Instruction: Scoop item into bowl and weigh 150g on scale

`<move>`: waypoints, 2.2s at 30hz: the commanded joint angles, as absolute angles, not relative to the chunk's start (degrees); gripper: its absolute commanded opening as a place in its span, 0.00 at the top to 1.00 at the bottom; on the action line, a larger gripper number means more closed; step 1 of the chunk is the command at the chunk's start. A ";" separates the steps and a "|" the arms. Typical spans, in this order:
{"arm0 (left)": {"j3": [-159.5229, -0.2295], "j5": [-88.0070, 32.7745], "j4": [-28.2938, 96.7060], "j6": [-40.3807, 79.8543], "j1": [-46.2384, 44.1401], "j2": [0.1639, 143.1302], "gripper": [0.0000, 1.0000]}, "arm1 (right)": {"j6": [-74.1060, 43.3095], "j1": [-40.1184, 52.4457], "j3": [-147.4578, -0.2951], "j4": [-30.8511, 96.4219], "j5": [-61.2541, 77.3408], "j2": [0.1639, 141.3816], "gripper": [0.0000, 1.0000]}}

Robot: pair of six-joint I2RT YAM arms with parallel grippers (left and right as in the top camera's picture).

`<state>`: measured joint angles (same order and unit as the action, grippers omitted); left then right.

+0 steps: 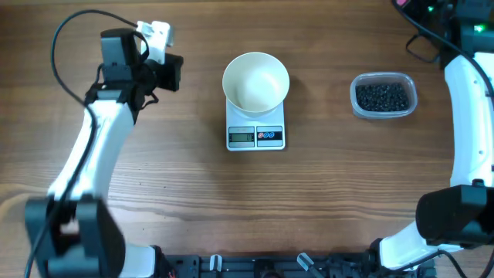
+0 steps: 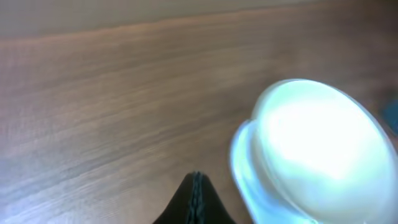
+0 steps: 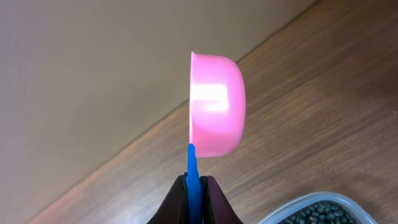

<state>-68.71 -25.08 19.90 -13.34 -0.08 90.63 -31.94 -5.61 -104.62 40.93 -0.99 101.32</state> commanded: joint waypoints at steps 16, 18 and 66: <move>-57.34 -43.11 33.95 -23.64 -0.23 79.05 0.96 | -23.97 -5.52 -105.69 41.80 1.83 101.73 0.96; -55.07 -43.92 32.97 -23.62 -0.27 79.00 0.96 | -23.99 -5.52 -105.69 42.09 2.48 101.73 0.96; -50.57 -30.37 31.90 -34.46 -7.70 78.81 0.00 | -24.10 -5.52 -105.69 44.88 4.36 101.73 0.96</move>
